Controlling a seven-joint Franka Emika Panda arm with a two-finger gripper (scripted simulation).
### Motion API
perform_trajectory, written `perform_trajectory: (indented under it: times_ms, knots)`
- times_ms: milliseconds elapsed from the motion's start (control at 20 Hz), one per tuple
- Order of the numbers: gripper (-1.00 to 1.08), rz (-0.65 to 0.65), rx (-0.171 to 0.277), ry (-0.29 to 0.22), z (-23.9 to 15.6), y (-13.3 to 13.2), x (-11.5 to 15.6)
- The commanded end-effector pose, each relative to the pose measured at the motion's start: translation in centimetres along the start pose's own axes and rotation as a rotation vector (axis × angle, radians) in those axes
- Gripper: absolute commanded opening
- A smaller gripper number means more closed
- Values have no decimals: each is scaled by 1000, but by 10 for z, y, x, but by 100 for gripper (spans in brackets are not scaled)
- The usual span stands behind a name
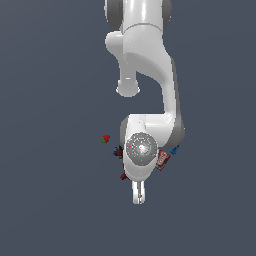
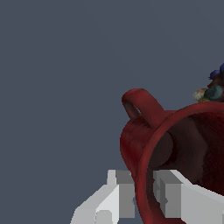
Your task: Pick up a designated object from a clutter of objects.
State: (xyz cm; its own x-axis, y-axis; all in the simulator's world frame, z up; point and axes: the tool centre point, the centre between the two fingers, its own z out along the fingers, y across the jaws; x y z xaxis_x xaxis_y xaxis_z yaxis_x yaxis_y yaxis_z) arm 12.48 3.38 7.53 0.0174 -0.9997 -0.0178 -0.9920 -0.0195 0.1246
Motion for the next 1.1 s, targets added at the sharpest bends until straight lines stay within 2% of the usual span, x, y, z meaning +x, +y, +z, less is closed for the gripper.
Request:
perform_trajectory:
  times_ms: [0, 400, 1050]
  knots:
    - [-100, 0, 3, 0, -7, 0, -1]
    - [-100, 0, 3, -1, -57, 10, -10]
    - [-100, 1, 3, 1, -199, 35, -34]
